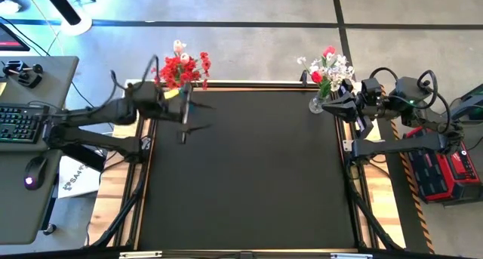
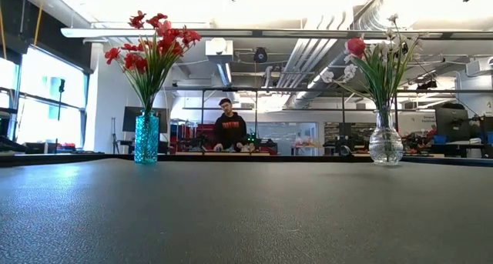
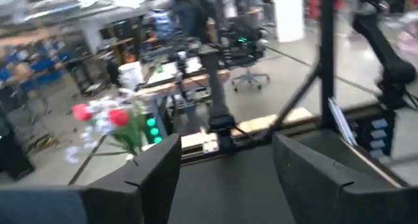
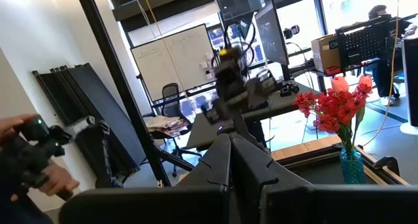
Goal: Sort flowers into vase by color
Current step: Return to Home Position
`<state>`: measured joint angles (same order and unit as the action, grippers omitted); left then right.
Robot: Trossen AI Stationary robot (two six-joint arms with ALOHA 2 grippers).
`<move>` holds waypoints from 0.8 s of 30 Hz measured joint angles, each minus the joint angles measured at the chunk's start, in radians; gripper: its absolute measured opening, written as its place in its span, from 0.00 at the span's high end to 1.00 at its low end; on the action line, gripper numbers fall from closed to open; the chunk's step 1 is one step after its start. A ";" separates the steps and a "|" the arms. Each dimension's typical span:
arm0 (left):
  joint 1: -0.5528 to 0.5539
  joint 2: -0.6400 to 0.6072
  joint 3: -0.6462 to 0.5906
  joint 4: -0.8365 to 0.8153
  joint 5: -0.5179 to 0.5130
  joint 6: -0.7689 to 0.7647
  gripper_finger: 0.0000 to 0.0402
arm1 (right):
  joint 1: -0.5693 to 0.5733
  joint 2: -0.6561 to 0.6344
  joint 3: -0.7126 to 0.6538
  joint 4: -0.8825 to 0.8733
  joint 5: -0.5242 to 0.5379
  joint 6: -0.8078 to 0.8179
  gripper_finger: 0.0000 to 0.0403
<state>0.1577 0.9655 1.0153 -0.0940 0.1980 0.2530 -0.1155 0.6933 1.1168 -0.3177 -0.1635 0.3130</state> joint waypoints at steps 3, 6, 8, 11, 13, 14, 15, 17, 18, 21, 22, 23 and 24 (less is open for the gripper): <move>-0.031 -0.024 -0.093 0.055 0.009 0.015 0.46 | 0.000 0.000 0.000 0.000 0.000 0.000 1.00; -0.035 -0.064 -0.169 0.126 0.054 -0.062 0.48 | 0.000 0.000 0.000 0.000 0.000 0.000 1.00; -0.045 -0.089 -0.215 0.192 0.080 -0.125 0.49 | 0.000 0.000 0.000 0.000 0.000 0.000 1.00; -0.068 -0.121 -0.302 0.331 0.081 -0.187 0.51 | 0.000 0.000 0.000 0.000 0.000 0.000 1.00; -0.089 -0.140 -0.378 0.441 0.081 -0.227 0.53 | 0.000 0.000 0.000 0.000 0.000 0.000 1.00; -0.104 -0.149 -0.414 0.476 0.083 -0.252 0.54 | 0.000 0.000 0.000 0.000 0.000 0.000 1.00; -0.120 -0.160 -0.454 0.498 0.092 -0.277 0.54 | 0.000 0.000 0.000 0.000 0.000 0.000 1.00; -0.146 -0.186 -0.525 0.498 0.100 -0.304 0.54 | 0.000 0.000 0.000 0.000 0.000 0.000 1.00; -0.157 -0.204 -0.557 0.492 0.097 -0.310 0.54 | 0.000 0.000 0.000 0.000 0.000 0.000 1.00; -0.186 -0.260 -0.636 0.486 0.058 -0.288 0.54 | 0.000 0.000 0.000 0.000 0.000 0.000 1.00; -0.193 -0.269 -0.656 0.483 0.055 -0.264 0.54 | 0.000 0.000 0.000 0.000 0.000 0.000 1.00; -0.198 -0.275 -0.675 0.483 0.054 -0.233 0.54 | 0.000 0.000 0.000 0.000 0.000 0.000 1.00; -0.201 -0.279 -0.695 0.482 0.054 -0.204 0.54 | 0.000 0.000 0.000 0.000 0.000 0.000 1.00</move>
<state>-0.0431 0.6865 0.3200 0.3881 0.2523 0.0491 -0.1157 0.6935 1.1168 -0.3180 -0.1635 0.3130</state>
